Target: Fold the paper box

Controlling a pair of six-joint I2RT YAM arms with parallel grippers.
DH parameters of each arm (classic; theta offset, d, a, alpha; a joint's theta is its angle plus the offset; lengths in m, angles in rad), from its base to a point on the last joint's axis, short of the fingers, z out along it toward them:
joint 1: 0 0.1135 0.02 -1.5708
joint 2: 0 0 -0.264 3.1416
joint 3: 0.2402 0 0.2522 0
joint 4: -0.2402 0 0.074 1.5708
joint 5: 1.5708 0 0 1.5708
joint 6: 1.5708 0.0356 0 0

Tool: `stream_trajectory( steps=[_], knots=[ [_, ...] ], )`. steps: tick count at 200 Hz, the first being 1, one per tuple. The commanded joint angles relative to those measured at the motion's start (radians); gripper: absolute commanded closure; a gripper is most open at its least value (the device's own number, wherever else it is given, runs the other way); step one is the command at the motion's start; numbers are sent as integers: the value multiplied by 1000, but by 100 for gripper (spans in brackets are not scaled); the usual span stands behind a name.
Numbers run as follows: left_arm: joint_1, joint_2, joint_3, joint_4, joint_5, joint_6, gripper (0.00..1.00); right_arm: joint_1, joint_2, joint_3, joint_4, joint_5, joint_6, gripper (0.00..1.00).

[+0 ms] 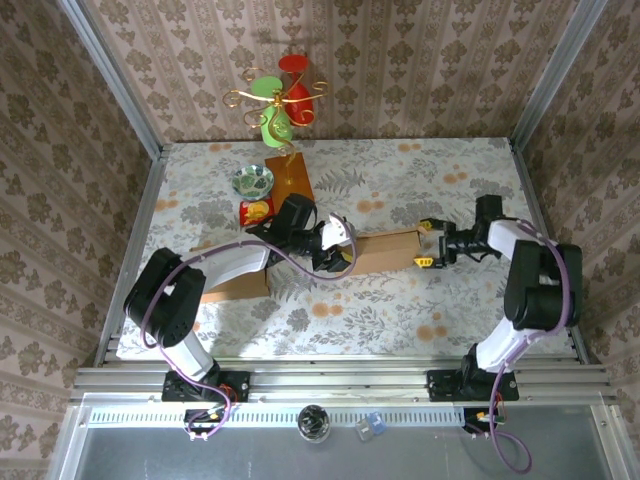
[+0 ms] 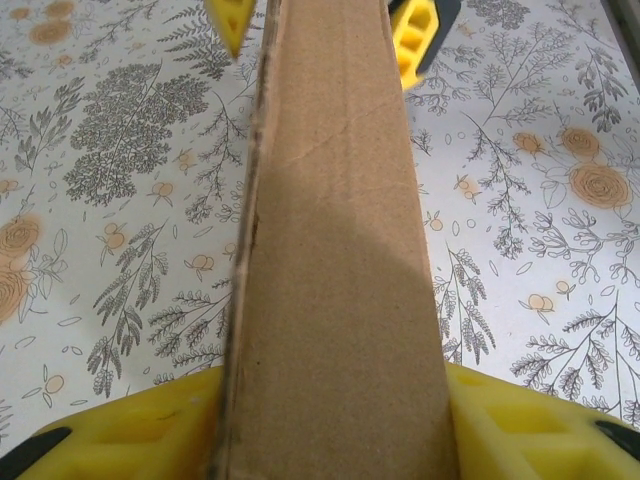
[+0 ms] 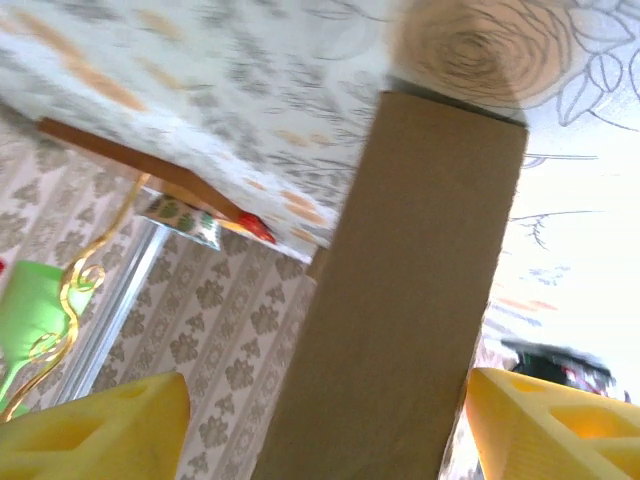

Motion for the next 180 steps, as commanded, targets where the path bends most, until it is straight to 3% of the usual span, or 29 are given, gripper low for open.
stream_trajectory(
  steps=[1, 28, 57, 73, 121, 180],
  knots=[
    [2, 14, 20, -33, 16, -38, 50, -31, -183, 30, -70, 187, -16, 27],
    [4, 14, 19, -31, 3, -57, 51, 29, -399, 46, -196, 436, -108, 31],
    [7, 17, 21, -32, -2, -71, 51, 210, -674, -112, -69, 681, -19, 35],
    [7, 17, 24, -35, -1, -73, 51, 318, -751, -165, -13, 765, 21, 37],
    [7, 18, 39, -59, 3, -64, 51, 497, -661, -211, 148, 786, 123, 39],
    [5, 12, 48, -87, 1, -39, 51, 522, -535, -209, 202, 786, 138, 42]
  ],
)
